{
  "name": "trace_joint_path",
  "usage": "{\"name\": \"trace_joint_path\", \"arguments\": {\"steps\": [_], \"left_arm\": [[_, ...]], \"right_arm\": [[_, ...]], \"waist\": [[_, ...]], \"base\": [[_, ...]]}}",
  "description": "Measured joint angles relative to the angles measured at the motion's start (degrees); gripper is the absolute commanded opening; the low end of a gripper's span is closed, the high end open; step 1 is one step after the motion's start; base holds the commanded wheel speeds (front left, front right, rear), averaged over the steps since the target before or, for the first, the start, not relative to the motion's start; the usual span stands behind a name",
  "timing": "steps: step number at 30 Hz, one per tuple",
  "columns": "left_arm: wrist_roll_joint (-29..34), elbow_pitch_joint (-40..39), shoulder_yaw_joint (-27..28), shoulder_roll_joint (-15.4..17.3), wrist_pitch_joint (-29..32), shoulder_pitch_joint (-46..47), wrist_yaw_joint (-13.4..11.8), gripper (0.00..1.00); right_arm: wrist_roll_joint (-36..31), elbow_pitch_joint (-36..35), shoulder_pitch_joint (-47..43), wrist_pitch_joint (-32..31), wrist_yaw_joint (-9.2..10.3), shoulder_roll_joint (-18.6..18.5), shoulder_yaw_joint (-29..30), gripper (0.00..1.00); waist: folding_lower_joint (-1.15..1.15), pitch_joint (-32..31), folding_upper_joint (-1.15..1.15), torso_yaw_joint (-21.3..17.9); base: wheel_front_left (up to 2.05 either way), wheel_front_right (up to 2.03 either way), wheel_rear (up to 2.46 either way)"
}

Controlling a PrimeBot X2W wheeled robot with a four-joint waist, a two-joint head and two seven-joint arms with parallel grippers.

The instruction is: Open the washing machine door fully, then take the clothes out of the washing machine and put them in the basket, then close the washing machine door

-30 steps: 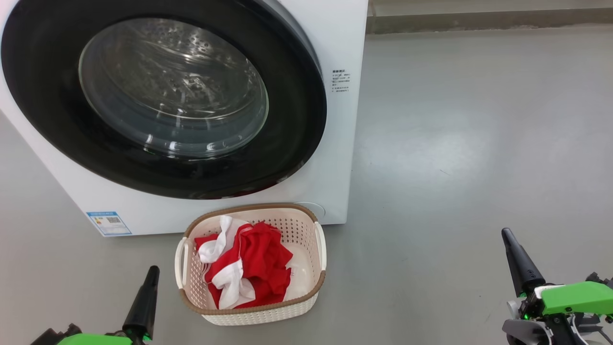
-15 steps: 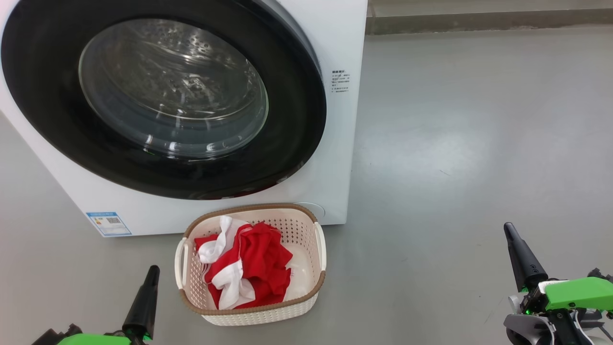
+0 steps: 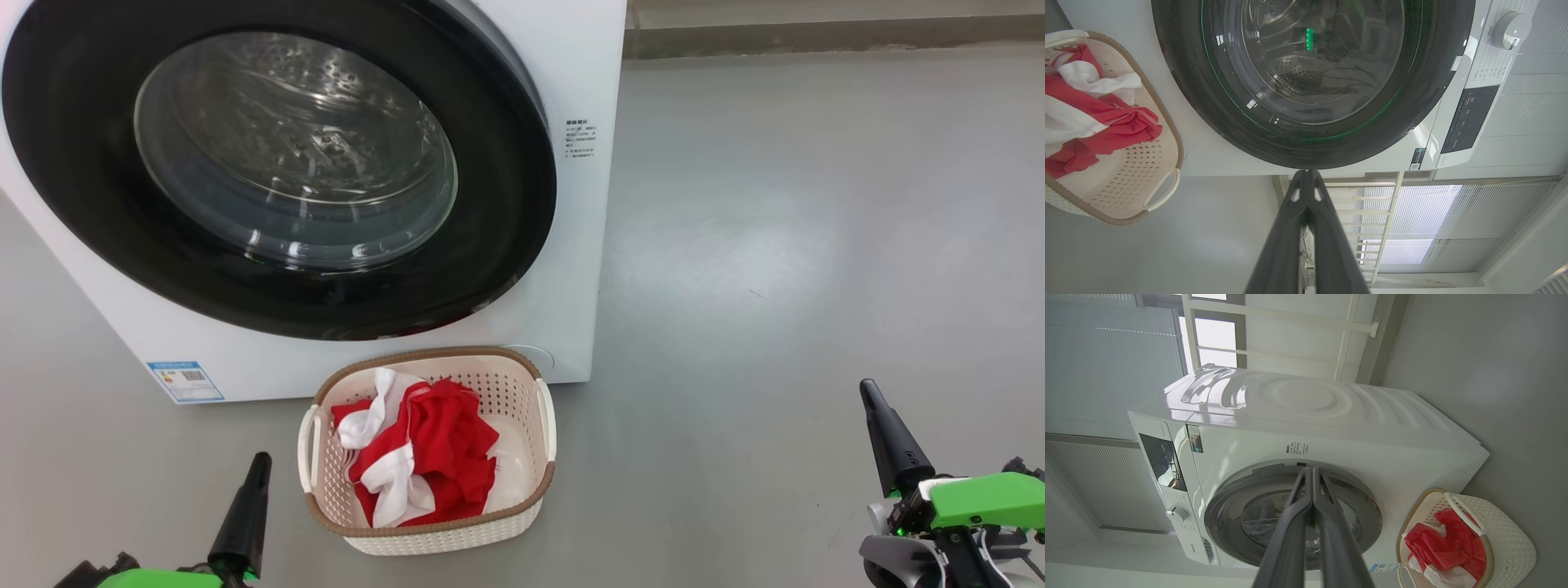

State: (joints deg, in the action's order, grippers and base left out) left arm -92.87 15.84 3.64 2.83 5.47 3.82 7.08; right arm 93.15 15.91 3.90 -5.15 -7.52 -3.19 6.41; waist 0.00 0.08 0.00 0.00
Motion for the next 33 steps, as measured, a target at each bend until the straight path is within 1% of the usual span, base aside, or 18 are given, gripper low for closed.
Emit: {"name": "trace_joint_path", "arguments": {"steps": [33], "left_arm": [[0.0,0.0,0.2,0.0,0.0,0.0,0.0,0.0]], "right_arm": [[0.0,0.0,0.0,-0.4,0.0,0.1,0.2,0.0]], "waist": [[0.0,0.0,0.0,0.0]], "base": [[0.0,0.0,0.0]]}}
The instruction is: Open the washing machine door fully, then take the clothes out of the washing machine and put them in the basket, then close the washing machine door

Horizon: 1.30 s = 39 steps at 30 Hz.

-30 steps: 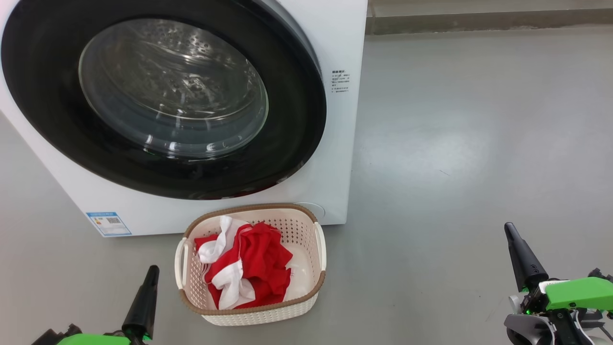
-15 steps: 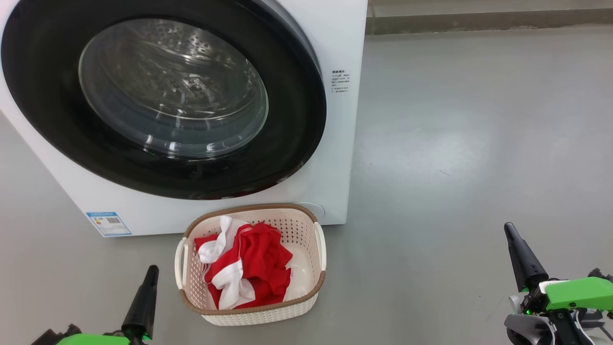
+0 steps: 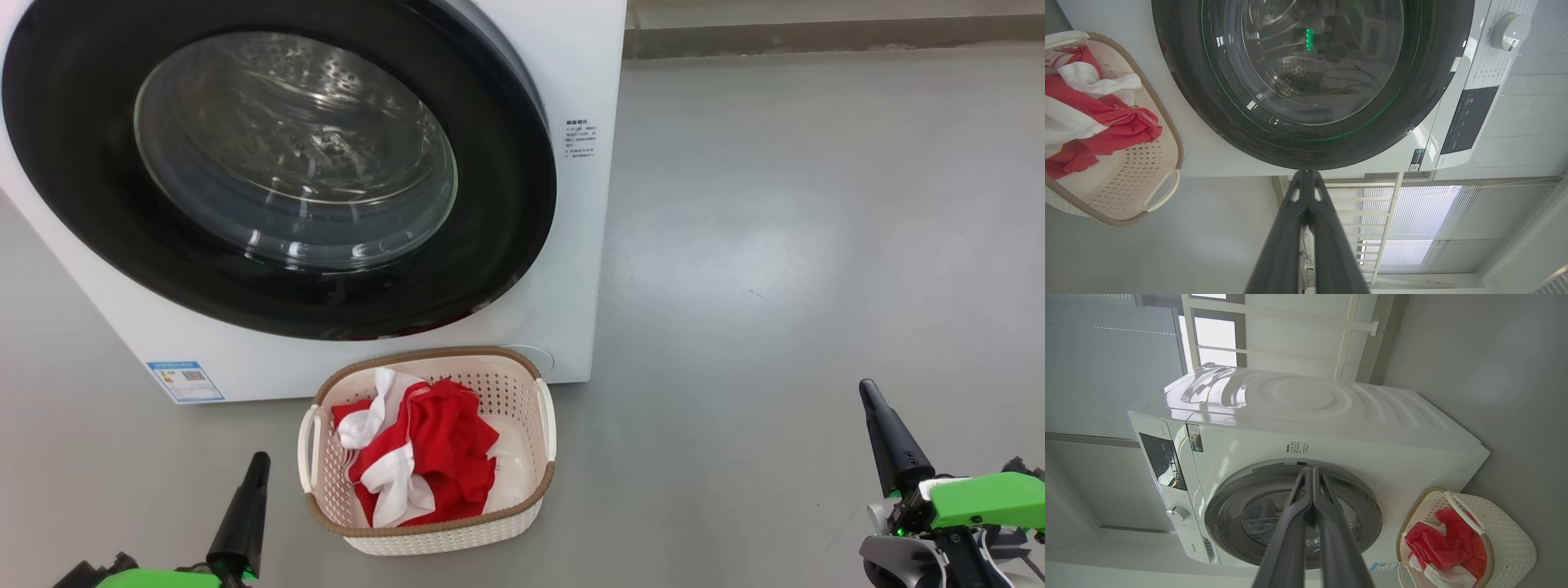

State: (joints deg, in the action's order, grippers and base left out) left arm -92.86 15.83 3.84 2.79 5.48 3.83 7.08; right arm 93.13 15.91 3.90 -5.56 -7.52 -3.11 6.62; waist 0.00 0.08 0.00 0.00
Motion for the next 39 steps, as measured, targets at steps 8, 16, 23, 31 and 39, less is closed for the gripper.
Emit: {"name": "trace_joint_path", "arguments": {"steps": [8,16,23,31,39], "left_arm": [[0.0,0.0,0.0,0.0,0.1,0.0,0.0,0.0],[0.0,0.0,0.1,0.0,0.1,0.0,0.0,0.0],[0.0,0.0,0.1,0.0,0.1,0.0,0.0,0.0],[0.0,0.0,0.1,0.0,0.5,0.1,0.0,0.0],[0.0,0.0,0.1,0.0,0.5,0.1,0.0,0.0]], "right_arm": [[0.0,0.0,0.0,0.0,0.0,0.0,0.0,0.0],[0.0,0.0,0.0,0.0,0.0,0.0,0.1,0.0],[0.0,0.0,0.0,0.0,0.0,0.1,0.1,0.0],[0.0,0.0,0.0,0.0,0.0,0.1,0.1,0.0],[0.0,0.0,0.0,0.0,0.0,0.1,0.1,0.0]], "waist": [[0.0,0.0,0.0,0.0],[0.0,0.0,0.0,0.0],[0.0,0.0,0.0,0.0],[0.0,0.0,0.0,0.0],[0.0,0.0,0.0,0.0]], "base": [[0.0,0.0,0.0],[0.0,0.0,0.0],[0.0,0.0,0.0],[0.0,0.0,0.0],[0.0,0.0,0.0]]}}
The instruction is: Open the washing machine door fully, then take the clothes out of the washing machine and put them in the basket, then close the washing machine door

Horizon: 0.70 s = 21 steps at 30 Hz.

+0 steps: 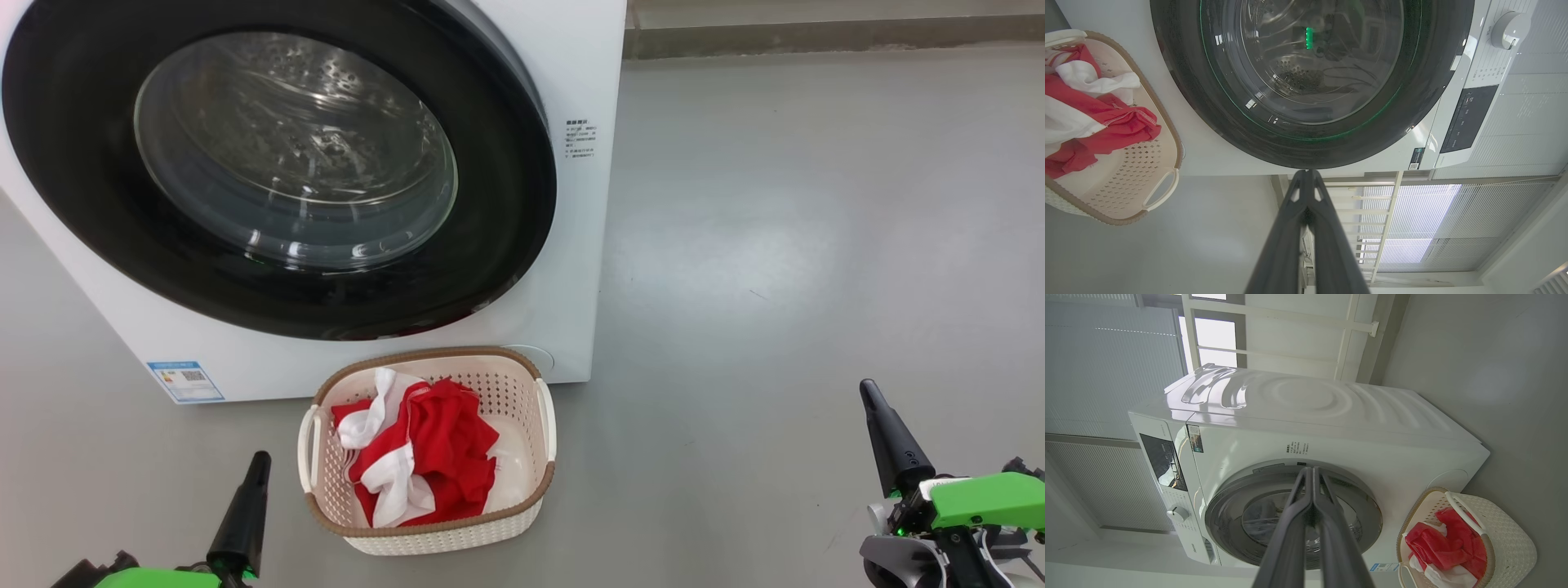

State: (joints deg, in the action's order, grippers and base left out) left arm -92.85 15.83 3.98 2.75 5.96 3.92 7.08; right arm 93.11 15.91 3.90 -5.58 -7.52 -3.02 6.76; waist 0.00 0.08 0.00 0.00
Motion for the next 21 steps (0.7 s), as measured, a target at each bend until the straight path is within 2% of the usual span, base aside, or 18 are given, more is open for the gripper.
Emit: {"name": "trace_joint_path", "arguments": {"steps": [21], "left_arm": [[0.0,0.0,0.1,0.0,0.0,0.0,0.0,0.0]], "right_arm": [[-0.2,0.0,0.0,-0.1,0.0,0.0,0.1,0.0]], "waist": [[0.0,0.0,0.0,0.0]], "base": [[0.0,0.0,0.0]]}}
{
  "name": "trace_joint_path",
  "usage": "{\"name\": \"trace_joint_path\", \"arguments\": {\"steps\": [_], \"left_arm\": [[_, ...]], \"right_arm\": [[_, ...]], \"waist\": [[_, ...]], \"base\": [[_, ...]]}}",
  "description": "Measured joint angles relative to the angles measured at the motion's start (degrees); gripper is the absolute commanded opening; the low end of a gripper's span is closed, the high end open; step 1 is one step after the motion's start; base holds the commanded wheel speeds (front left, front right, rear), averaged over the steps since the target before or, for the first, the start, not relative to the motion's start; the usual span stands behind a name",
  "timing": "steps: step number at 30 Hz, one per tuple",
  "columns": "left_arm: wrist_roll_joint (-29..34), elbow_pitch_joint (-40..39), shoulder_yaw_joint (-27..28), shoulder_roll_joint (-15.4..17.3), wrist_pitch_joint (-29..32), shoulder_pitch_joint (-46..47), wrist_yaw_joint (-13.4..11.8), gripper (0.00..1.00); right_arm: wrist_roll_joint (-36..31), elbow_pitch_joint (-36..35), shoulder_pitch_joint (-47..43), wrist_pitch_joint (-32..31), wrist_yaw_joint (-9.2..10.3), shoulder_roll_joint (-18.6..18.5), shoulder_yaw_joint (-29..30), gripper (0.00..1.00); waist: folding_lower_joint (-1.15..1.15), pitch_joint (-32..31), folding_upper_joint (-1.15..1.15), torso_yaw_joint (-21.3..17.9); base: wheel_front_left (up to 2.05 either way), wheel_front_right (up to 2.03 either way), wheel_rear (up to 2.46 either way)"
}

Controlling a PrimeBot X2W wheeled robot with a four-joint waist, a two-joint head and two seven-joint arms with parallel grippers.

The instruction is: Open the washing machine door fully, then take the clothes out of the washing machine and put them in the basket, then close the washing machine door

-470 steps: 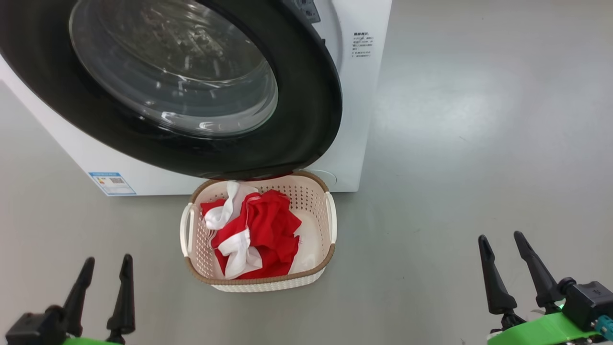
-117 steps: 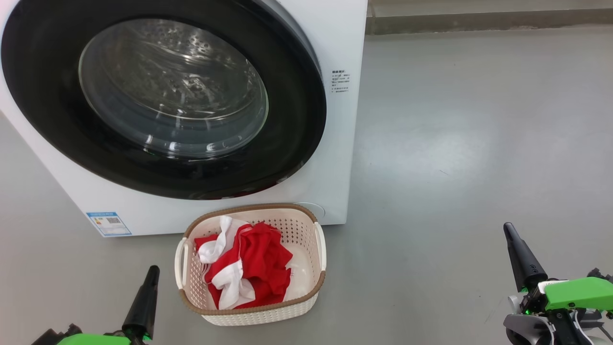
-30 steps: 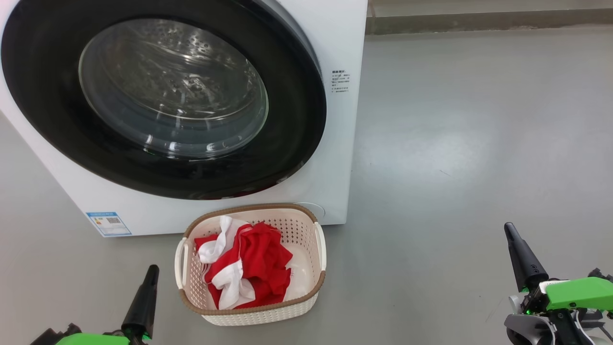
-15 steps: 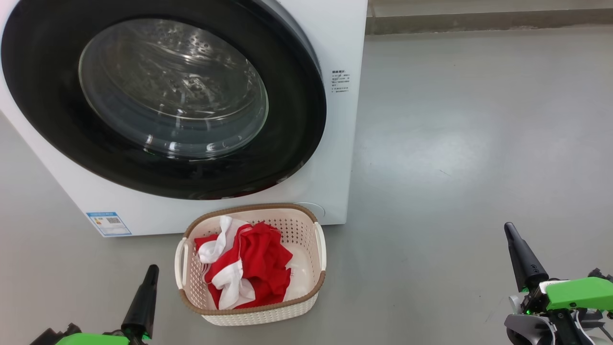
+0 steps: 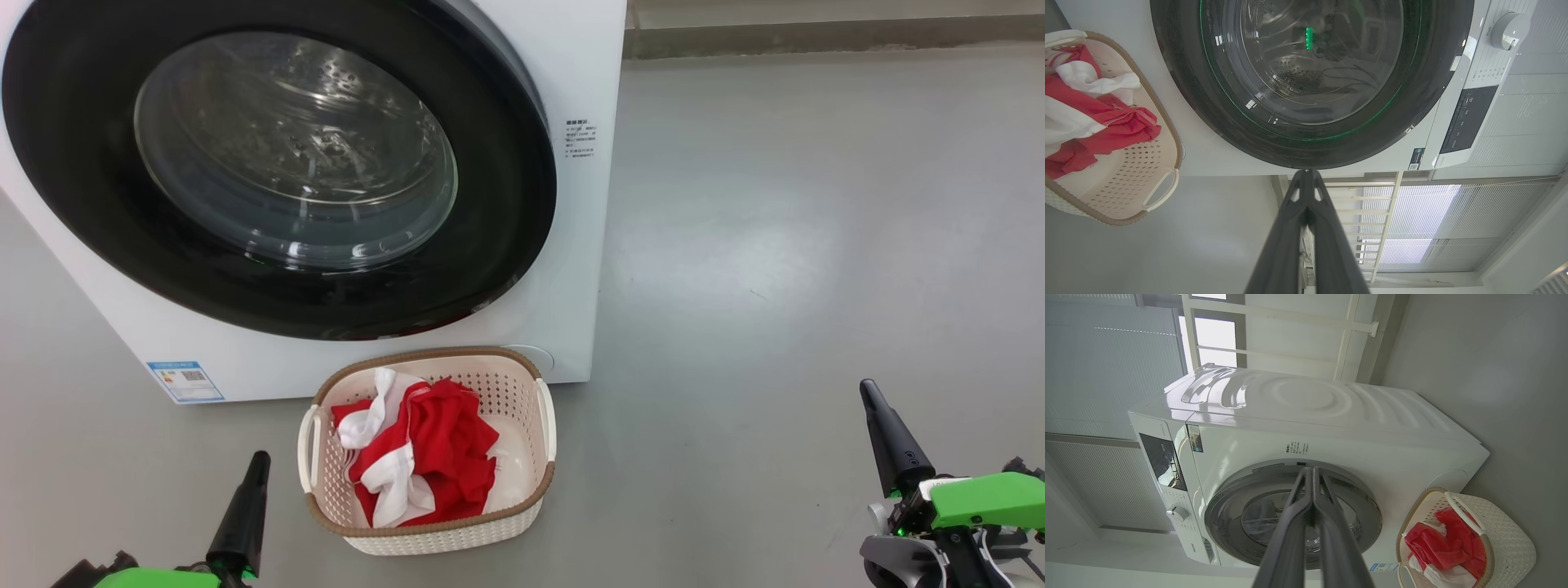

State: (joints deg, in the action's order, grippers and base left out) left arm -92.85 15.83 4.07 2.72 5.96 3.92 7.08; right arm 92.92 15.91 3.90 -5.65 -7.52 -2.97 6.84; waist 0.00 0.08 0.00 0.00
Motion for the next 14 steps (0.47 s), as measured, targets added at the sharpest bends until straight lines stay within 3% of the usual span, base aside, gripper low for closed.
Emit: {"name": "trace_joint_path", "arguments": {"steps": [14], "left_arm": [[0.0,0.0,0.0,0.0,0.0,0.0,0.0,0.0]], "right_arm": [[-0.1,0.0,0.0,-0.2,0.0,0.0,0.0,0.0]], "waist": [[0.0,0.0,0.0,0.0]], "base": [[0.0,0.0,0.0]]}}
